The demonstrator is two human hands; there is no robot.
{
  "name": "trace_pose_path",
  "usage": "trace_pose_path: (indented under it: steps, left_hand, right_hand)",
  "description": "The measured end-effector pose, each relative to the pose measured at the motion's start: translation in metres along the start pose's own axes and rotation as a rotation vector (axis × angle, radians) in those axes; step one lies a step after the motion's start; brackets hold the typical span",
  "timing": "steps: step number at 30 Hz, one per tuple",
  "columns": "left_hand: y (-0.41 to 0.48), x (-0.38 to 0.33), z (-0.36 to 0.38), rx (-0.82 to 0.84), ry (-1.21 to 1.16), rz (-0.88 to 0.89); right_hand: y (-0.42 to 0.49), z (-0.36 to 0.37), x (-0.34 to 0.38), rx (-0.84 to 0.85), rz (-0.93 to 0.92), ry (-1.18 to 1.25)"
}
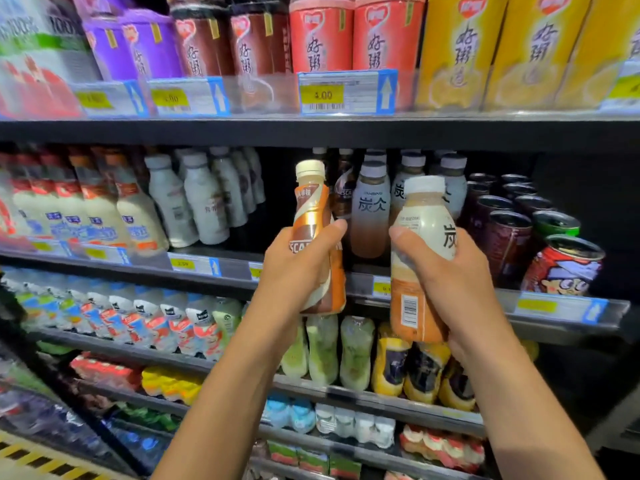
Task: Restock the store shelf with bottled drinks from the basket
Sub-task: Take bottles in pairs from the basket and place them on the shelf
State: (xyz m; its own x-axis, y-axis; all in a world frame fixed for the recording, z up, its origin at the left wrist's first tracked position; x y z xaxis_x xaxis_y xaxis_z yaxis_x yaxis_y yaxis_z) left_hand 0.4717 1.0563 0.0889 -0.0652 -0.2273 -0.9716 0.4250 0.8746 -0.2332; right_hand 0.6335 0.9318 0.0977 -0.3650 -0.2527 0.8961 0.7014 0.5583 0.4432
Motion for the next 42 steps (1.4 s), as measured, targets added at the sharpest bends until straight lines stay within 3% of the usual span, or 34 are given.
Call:
trace_pose_path:
  steps: [14,22,25,31,42]
  left_hand:
    - [0.192,-0.025,0.031,-0.003,0.104,-0.052]
    - [0.230,-0.023,0.039,0.103,0.189,0.102]
    - [0.241,-0.017,0.041,0.161,0.181,0.111]
    - [0.250,-0.024,0.053,0.256,0.278,0.234]
    - [0.267,-0.024,0.057,0.182,0.315,0.248]
  right_hand:
    - [0.088,0.022,-0.041,-0.198,0.107,-0.009]
    - [0.102,0.024,-0.066,-0.245,0.132,0.006]
    - [0.102,0.025,-0.070,-0.206,0.130,-0.032]
    - [0.091,0.029,-0.086,0.008,0.301,-0.146]
    - [0.105,0.031,-0.086,0.125,0.177,-0.311]
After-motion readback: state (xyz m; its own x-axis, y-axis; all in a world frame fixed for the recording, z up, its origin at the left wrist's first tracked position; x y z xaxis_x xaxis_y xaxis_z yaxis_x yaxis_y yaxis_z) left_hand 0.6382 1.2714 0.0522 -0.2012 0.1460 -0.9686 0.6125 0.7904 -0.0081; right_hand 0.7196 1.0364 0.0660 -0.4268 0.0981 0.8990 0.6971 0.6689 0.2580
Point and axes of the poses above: each hand's wrist, its own y-axis towards the middle knuckle, its own z-axis out of the palm, x = y × z, the point moved 8 cm from there along y, towards the middle knuckle, and after that the axes turned 15 degrees about -z, right-handed, at the moved point
